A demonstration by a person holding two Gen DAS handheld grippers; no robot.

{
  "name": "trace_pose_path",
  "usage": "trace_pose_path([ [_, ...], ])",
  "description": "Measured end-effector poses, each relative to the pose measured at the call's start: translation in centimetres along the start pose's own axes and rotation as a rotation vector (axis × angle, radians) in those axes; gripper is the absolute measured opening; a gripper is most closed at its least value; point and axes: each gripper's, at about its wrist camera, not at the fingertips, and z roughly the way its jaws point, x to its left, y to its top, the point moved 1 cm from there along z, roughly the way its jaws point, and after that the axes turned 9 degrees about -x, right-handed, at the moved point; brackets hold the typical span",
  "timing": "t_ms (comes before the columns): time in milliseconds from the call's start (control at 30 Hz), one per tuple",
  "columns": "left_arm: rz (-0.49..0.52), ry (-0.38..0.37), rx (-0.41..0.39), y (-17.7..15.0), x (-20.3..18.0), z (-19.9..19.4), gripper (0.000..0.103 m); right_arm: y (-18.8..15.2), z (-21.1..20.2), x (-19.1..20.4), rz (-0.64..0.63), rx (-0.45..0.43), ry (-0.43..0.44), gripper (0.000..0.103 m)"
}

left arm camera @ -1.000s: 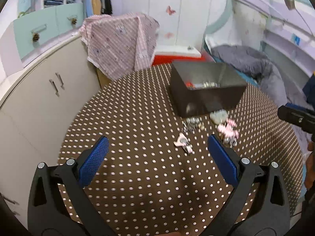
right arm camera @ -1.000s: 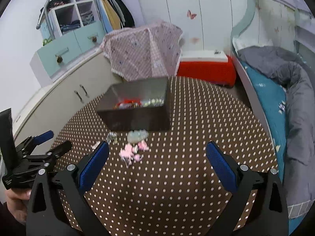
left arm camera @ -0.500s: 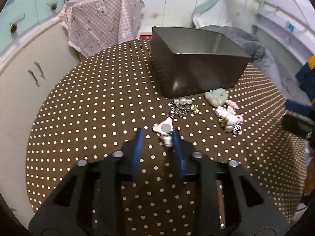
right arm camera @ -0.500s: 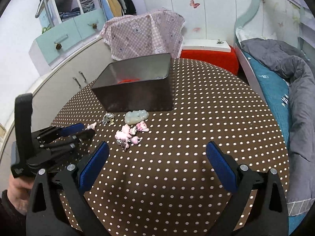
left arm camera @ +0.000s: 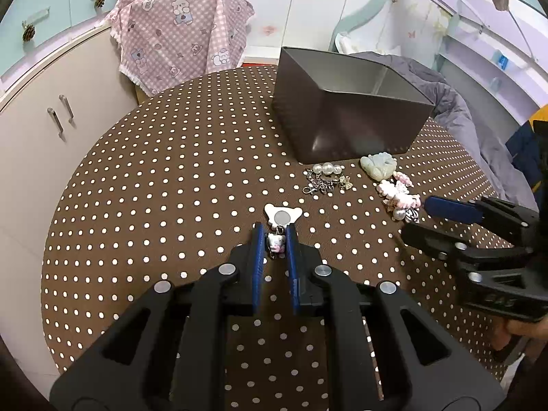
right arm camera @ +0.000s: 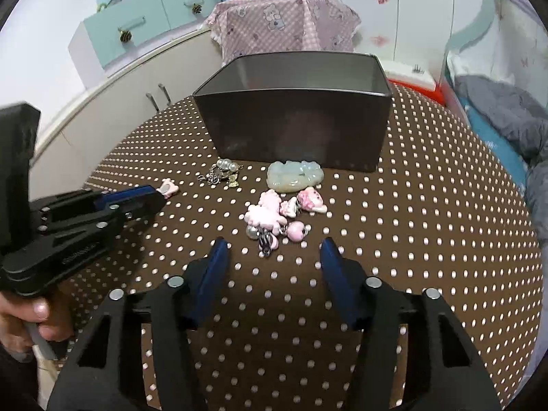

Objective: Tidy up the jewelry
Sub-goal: 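Grasp the white cat charm with the left tool, then carry the white cat charm over the box and release it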

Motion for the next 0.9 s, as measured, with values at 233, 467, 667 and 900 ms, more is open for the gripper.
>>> trace_pose_path([
  [233, -0.038, -0.033, 0.000, 0.1, 0.9, 0.1, 0.013, -0.3, -0.2, -0.1, -0.024, -0.003, -0.008, 0.010],
  [467, -0.050, -0.030, -0.022, 0.4, 1.3, -0.3, 0.013, -0.9, -2.5, -0.7, 0.020, -0.036, 0.029, 0.010],
  [667, -0.030, -0.032, -0.036, 0.0, 0.9, -1.3, 0.013, -0.3, -5.1, -1.4, 0.045, -0.083, 0.088, 0.010],
  [900, -0.022, -0.036, -0.046, 0.0, 0.6, -2.1, 0.013, -0.1, -6.1, -2.8, 0.094, -0.102, 0.105, 0.010],
])
